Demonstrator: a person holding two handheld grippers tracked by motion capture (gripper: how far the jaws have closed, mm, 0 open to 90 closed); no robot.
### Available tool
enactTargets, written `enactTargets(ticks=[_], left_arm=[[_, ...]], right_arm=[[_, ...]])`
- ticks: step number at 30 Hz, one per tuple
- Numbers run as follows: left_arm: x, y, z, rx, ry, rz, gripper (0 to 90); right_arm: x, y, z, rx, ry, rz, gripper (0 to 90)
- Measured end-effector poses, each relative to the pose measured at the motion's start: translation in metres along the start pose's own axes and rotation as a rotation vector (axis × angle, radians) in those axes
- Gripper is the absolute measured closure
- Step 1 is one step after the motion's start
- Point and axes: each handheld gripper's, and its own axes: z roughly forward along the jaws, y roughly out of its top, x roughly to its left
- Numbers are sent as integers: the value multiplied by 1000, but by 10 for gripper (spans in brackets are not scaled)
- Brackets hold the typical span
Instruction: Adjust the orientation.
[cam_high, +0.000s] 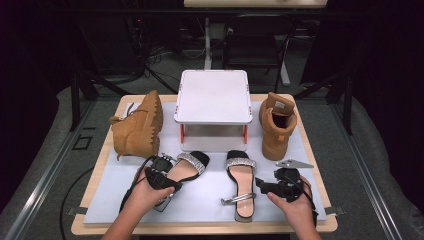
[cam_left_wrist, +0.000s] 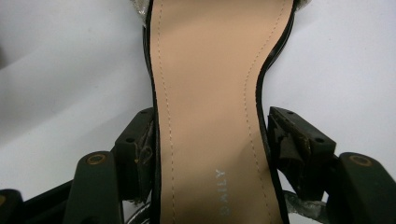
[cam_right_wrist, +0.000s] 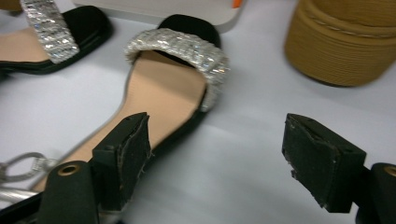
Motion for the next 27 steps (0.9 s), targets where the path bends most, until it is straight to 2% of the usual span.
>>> enactTargets(ticks=[3, 9, 13, 17, 20, 22, 26, 27], left_arm=[[0, -1, -3, -20, 19, 7, 359], [-3, 0, -18, -71, 7, 13, 355], [-4, -2, -26, -95, 8, 8, 341], [-6, -3, -30, -101, 13, 8, 341], [-5, -4, -31, -107, 13, 2, 341], [-3, -4, -31, -106, 12, -6, 341], [4, -7, -35, -117, 19, -26, 342], [6, -7, -37, -122, 18, -32, 342]], right_arm=[[13, 9, 8, 29, 13, -12, 227], [42, 21, 28, 154, 12, -59, 212], [54, 21, 39, 184, -5, -83, 212], [60, 18, 45, 213, -19, -102, 205], [59, 17, 46, 232, -30, -108, 195], [59, 17, 47, 235, -27, -97, 190], [60, 15, 52, 290, -38, -115, 142], [60, 15, 52, 288, -42, -116, 142]])
